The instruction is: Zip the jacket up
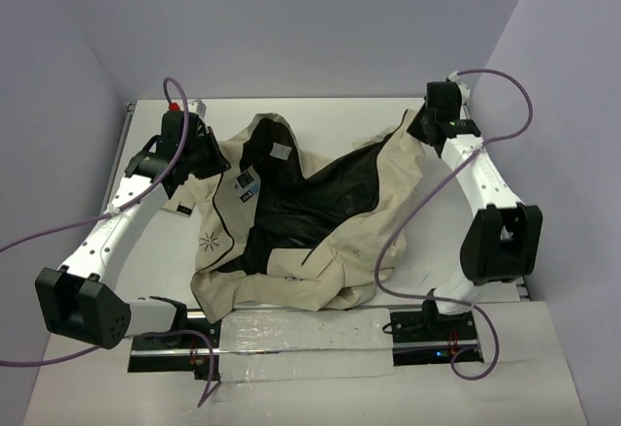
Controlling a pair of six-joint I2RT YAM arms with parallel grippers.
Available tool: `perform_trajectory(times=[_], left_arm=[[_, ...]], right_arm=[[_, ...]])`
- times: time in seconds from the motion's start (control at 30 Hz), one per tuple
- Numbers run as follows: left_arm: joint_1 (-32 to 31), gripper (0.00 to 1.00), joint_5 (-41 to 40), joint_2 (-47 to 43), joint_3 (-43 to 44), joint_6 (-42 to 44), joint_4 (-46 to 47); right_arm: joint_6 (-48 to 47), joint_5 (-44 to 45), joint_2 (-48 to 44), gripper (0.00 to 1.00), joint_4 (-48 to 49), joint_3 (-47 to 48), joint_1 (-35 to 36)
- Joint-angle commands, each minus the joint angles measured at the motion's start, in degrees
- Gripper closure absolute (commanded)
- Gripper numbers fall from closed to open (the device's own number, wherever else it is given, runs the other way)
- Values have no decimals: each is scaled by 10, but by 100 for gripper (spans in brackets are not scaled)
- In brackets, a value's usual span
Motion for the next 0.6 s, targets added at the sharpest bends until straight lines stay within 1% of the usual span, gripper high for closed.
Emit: perform_trajectory(times=[0.0, 0.03, 0.07, 0.1, 0.13, 0.17, 0.2, 0.23, 0.4, 0.47, 0.57], left_arm=[[-2, 100, -14, 0, 26, 6, -11], [-2, 100, -14, -1, 27, 5, -11], [-3, 100, -14, -2, 26, 4, -9], [-3, 100, -14, -4, 26, 3, -8], [-3, 100, -12, -6, 24, 1, -3], [-3, 100, -13, -7, 25, 0, -2], [-3, 100, -13, -7, 26, -1, -3], [-3, 100, -11, -7, 27, -1, -2], [-3, 100, -9, -12, 29, -4, 5], [-3, 100, -12, -14, 32, -5, 2], [-3, 100, -13, -14, 34, -5, 0]], right_arm=[[38, -7, 65, 86, 1, 19, -23], [33, -8, 78, 64, -27, 42, -24], [32, -5, 79, 47, -31, 53, -18], [29, -3, 74, 35, -26, 57, -15], [21, 10, 48, 17, -15, 55, 5], [16, 20, 37, 10, -10, 56, 15], [11, 28, 27, 7, -7, 60, 25], [-1, 31, 17, 6, -7, 70, 34], [-72, 30, 22, 8, -11, 107, 129], [-107, -3, 50, 8, -15, 124, 173], [-147, -61, 128, 8, -45, 169, 219]])
